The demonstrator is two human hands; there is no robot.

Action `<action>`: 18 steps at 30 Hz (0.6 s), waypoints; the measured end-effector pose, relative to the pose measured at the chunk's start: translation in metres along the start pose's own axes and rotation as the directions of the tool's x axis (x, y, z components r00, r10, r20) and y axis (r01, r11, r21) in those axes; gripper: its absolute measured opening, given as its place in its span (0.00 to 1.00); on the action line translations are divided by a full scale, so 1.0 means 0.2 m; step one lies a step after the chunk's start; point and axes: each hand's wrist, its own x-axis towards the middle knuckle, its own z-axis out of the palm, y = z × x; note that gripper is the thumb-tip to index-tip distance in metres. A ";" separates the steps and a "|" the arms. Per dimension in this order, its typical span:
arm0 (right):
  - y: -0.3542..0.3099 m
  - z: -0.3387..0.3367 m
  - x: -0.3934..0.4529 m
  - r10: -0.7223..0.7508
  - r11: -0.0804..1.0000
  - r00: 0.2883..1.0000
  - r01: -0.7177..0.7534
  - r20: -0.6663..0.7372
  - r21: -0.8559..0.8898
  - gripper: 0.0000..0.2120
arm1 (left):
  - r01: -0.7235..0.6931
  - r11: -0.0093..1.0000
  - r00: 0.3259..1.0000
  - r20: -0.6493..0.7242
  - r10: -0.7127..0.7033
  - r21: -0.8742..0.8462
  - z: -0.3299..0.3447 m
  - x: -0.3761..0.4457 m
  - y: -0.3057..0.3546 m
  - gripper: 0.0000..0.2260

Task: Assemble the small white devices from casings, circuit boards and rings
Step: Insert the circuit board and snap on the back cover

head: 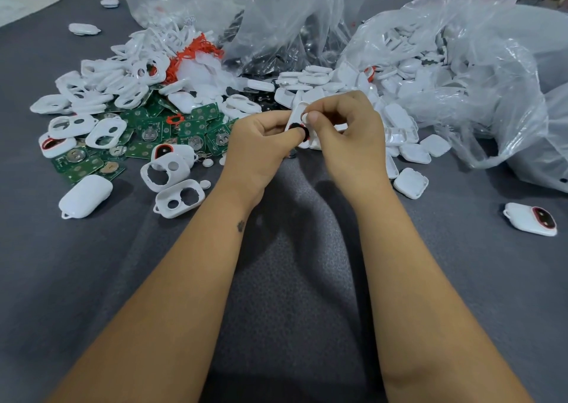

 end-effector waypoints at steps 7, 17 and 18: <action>0.01 0.00 0.00 -0.021 0.999 1.000 0.021 0.005 -0.028 0.08 | 0.000 1.000 1.000 0.010 0.000 -0.005 0.00 0.00 -0.01 0.10; 0.04 0.02 -0.01 -0.149 0.974 0.989 0.143 -0.024 -0.178 0.03 | 0.026 0.999 0.999 0.041 -0.024 -0.039 0.00 0.00 -0.02 0.09; 0.04 0.02 -0.01 -0.161 0.971 0.987 0.154 -0.025 -0.183 0.03 | 0.029 0.999 0.999 0.044 -0.027 -0.041 0.00 0.00 -0.02 0.10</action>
